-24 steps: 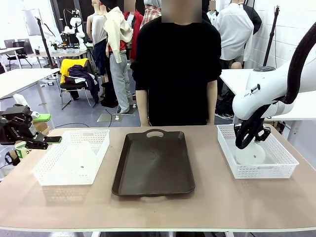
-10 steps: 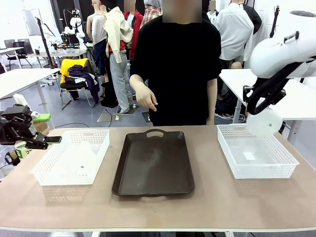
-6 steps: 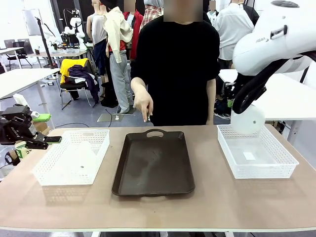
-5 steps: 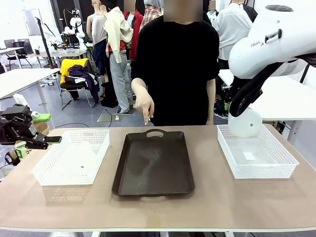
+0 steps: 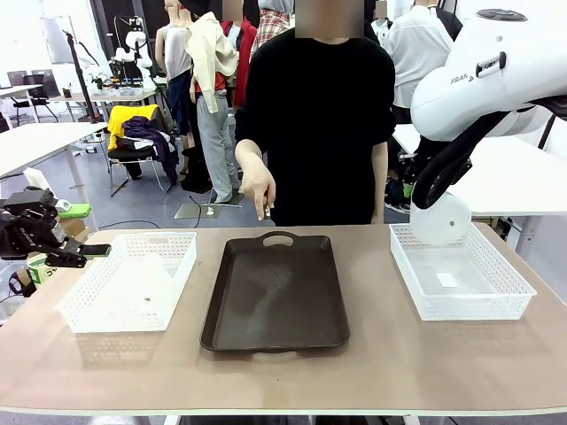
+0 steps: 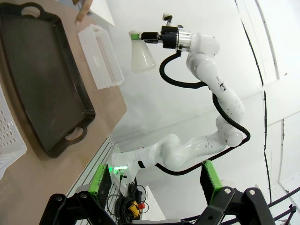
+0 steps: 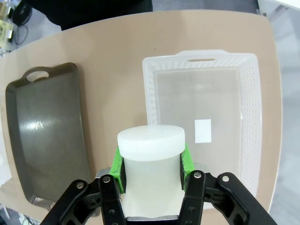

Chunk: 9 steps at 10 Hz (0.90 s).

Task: Prepare the laboratory tools.
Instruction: While moving the picked Big flask to the Handle tray indicated by the person, stop as directed by the person.

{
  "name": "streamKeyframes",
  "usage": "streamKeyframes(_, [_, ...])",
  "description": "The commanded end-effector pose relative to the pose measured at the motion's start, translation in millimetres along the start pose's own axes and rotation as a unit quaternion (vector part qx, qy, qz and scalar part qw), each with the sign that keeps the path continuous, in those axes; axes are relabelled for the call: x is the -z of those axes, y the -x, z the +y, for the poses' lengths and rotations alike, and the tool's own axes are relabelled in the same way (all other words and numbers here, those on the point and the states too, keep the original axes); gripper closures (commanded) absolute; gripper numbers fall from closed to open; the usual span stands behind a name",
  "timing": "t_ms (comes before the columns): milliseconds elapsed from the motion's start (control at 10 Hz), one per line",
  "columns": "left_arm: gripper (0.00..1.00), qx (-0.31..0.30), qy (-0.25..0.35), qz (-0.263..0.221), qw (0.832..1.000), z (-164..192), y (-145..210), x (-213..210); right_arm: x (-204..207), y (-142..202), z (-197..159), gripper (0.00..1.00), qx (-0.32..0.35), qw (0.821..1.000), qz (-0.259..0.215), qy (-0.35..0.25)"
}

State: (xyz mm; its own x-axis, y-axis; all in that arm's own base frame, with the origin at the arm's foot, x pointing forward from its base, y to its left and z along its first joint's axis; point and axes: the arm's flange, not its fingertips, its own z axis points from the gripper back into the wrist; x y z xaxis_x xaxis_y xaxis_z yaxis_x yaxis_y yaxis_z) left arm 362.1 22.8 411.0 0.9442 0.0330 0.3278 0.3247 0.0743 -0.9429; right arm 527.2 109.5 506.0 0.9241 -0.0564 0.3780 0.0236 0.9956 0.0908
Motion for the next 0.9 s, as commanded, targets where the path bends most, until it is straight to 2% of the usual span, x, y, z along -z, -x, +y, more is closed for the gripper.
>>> streamKeyframes(0, [0.00,0.002,0.001,0.000,1.000,-1.9,1.4,-1.2,-1.8,0.1,0.1,1.00,0.000,1.000,-0.001,0.000])
streamKeyframes(800, [0.00,0.002,0.001,0.000,1.000,-1.9,1.4,-1.2,-1.8,0.1,0.1,1.00,0.000,1.000,-0.001,0.000])
